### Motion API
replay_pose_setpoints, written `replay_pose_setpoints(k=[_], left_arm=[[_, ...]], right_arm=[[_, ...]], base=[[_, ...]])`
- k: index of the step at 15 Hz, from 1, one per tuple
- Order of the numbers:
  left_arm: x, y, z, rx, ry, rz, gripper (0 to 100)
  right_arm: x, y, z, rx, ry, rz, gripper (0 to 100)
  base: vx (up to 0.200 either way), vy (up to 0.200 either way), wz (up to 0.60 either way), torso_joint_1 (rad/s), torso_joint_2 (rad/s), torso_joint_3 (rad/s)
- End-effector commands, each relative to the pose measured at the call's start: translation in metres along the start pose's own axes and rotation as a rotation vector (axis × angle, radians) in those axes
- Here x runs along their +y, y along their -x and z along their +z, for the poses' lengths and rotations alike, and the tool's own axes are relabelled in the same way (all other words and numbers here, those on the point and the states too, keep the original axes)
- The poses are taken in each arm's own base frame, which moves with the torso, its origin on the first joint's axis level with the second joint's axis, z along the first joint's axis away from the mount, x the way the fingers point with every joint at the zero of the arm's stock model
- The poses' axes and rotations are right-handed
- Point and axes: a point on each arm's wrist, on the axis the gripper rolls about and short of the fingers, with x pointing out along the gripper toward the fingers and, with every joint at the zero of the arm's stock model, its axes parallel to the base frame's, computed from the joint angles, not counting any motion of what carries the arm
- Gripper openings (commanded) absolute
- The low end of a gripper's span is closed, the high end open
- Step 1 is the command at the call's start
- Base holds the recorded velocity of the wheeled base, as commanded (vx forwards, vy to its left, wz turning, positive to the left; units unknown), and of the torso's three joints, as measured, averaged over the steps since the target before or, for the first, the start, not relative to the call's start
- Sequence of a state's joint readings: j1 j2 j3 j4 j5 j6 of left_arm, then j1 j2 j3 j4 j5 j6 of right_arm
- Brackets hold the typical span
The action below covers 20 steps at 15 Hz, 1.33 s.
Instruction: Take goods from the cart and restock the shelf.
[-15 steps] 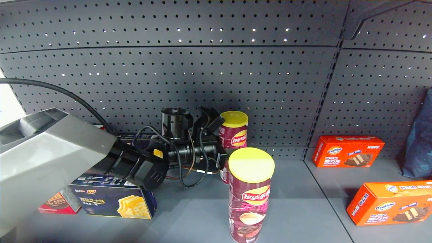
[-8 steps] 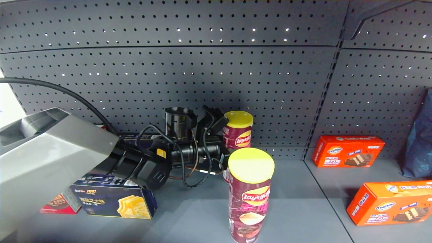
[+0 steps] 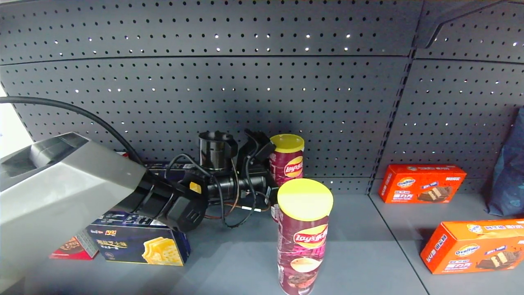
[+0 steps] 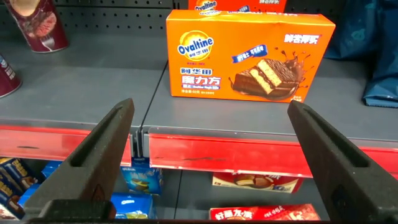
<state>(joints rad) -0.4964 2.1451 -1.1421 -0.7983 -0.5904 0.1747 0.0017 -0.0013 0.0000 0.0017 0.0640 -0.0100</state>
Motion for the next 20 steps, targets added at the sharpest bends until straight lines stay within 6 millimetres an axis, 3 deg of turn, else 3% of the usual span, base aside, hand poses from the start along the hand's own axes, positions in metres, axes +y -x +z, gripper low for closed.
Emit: replay_pose_setpoints(k=[1, 7, 10, 20], left_arm=[[0.000, 0.012, 0.003, -0.001, 0.003, 0.013, 100], [-0.001, 0.050, 0.001, 0.024, 0.023, 0.099, 100], [-0.003, 0.052, -0.001, 0.054, 0.029, 0.206, 100], [-0.003, 0.052, -0.002, 0.060, 0.026, 0.247, 100]], right_arm=[[0.000, 0.000, 0.000, 0.001, 0.001, 0.000, 100], [0.000, 0.000, 0.000, 0.001, 0.001, 0.000, 100], [0.000, 0.000, 0.000, 0.001, 0.001, 0.000, 100], [0.000, 0.000, 0.000, 0.001, 0.001, 0.000, 100]], base=[[0.000, 0.000, 0.00, 0.000, 0.00, 0.000], [0.000, 0.000, 0.00, 0.000, 0.00, 0.000], [0.000, 0.000, 0.00, 0.000, 0.00, 0.000], [0.000, 0.000, 0.00, 0.000, 0.00, 0.000]])
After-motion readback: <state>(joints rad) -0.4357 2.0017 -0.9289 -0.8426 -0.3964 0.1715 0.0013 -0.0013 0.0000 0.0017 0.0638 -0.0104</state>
